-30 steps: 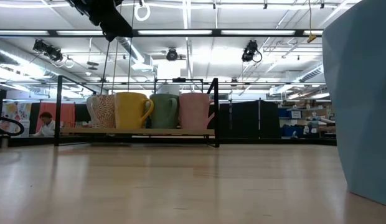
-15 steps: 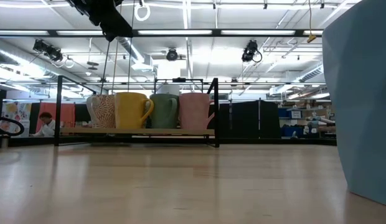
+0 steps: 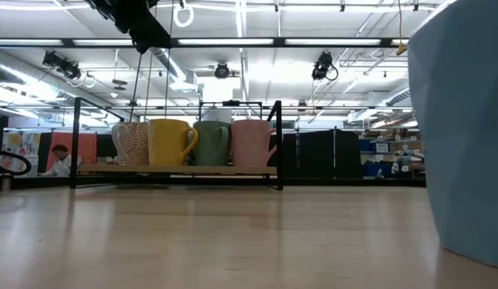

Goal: Place coffee mugs
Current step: Put the blue mug on the shelf

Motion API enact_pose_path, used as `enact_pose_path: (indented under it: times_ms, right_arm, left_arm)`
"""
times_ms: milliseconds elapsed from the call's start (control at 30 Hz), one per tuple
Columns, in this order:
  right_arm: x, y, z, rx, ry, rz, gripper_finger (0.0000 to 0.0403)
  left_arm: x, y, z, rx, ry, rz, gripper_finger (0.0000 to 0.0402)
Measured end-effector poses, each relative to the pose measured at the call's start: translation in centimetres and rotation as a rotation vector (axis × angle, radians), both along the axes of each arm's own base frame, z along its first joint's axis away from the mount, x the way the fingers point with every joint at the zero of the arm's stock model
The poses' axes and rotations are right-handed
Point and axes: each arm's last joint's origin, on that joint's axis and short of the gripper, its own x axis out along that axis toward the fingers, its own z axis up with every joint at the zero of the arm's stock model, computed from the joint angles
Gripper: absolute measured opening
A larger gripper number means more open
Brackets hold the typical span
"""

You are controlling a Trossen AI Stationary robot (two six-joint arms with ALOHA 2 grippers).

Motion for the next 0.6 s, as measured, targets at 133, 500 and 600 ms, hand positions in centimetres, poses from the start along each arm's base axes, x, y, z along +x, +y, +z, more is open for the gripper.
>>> enact_pose_path:
  times_ms: [133, 500, 600]
  right_arm:
    - [0.3, 0.1, 0.1, 0.019, -0.020, -0.004, 0.0117]
    - [3.1, -2.2, 0.5, 0.075, -0.094, -0.077, 0.0064]
    - [4.6, -3.9, 0.7, 0.091, -0.123, -0.138, 0.0064]
  left_arm:
    - [0.0, 0.0, 0.0, 0.000, 0.000, 0.000, 0.0123]
    - [-1.6, -0.9, 0.3, -0.024, 0.013, 0.011, 0.0123]
    - [-2.8, -1.6, 0.5, -0.032, 0.027, 0.012, 0.0123]
